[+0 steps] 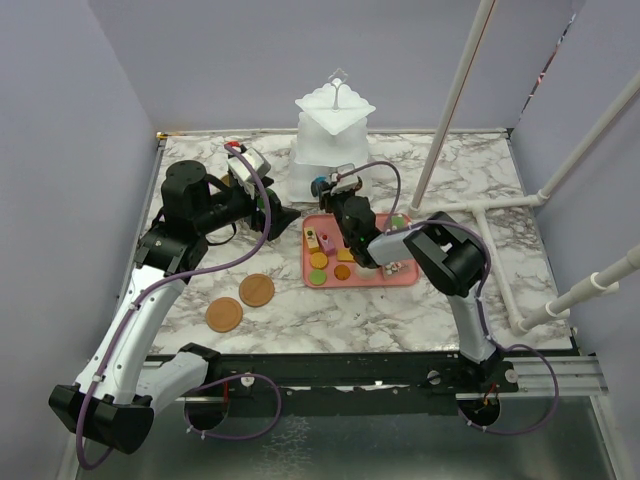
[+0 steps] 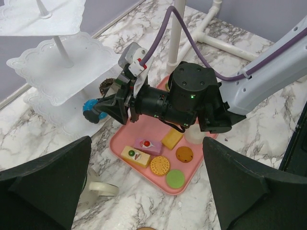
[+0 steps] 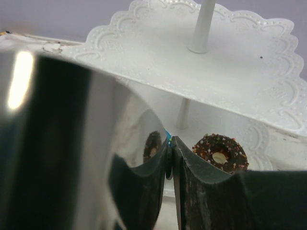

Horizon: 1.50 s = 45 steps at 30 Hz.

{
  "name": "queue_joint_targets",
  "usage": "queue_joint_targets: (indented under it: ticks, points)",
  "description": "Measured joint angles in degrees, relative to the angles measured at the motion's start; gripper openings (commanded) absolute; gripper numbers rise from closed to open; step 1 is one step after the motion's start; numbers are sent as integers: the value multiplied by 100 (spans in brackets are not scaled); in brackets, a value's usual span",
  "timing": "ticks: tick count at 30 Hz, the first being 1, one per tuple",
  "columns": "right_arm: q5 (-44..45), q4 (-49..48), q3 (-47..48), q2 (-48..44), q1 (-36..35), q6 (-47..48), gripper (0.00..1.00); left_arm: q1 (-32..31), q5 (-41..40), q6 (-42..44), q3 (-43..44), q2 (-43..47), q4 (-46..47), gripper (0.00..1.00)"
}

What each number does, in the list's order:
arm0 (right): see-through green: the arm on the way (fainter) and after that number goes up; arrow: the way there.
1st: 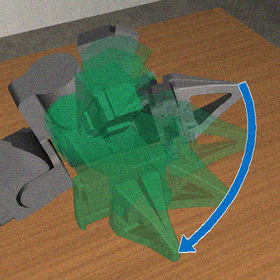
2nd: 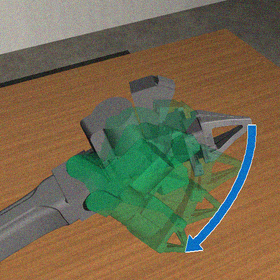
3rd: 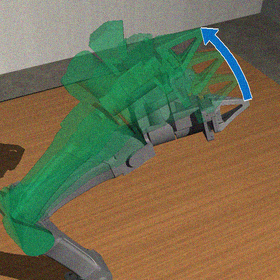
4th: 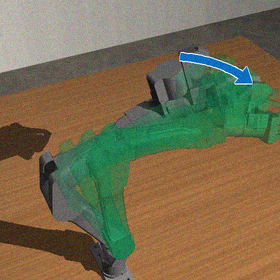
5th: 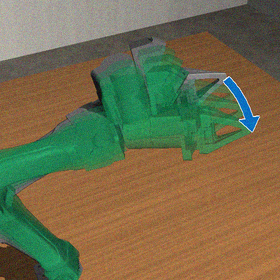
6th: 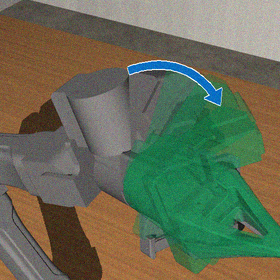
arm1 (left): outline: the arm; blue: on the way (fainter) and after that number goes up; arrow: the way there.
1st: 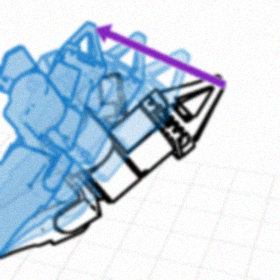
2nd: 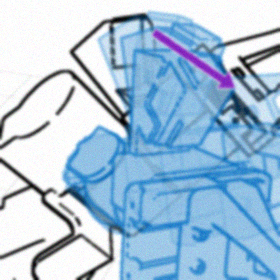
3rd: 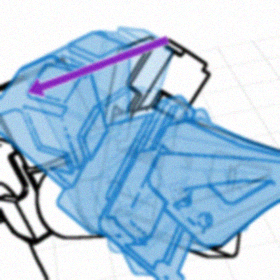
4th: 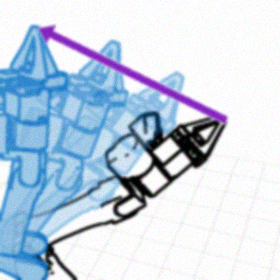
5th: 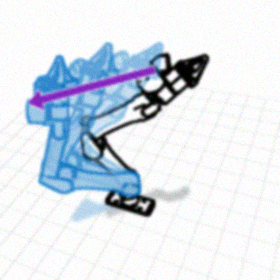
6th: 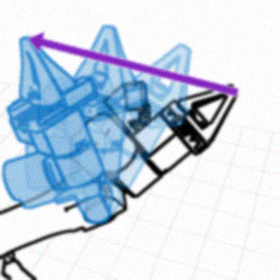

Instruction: Serve the afternoon tea

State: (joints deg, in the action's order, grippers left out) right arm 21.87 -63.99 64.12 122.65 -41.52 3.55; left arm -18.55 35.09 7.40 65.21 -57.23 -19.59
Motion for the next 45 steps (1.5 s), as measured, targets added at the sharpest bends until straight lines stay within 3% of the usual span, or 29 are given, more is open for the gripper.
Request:
queue_joint_targets:
  ticks: [6,14,23,30,38,45]
  points:
    - [149,-22,87,166,63,-17,46,0,0,24,4,-9,-2,99]
    - [144,70,140,168,114,-164,66,0,-2,37,4,-72,-4,99]
    - [138,4,-140,127,125,-376,68,0,-2,28,157,-223,-42,99]
    - [118,17,-743,-505,127,-426,69,0,-177,50,640,-575,-7,99]
    - [96,22,-1707,-1731,127,-608,69,0,-551,63,2166,-2186,212,99]
    - [-46,398,-2339,-2691,125,-785,70,4,-645,-61,4765,-4535,385,97]
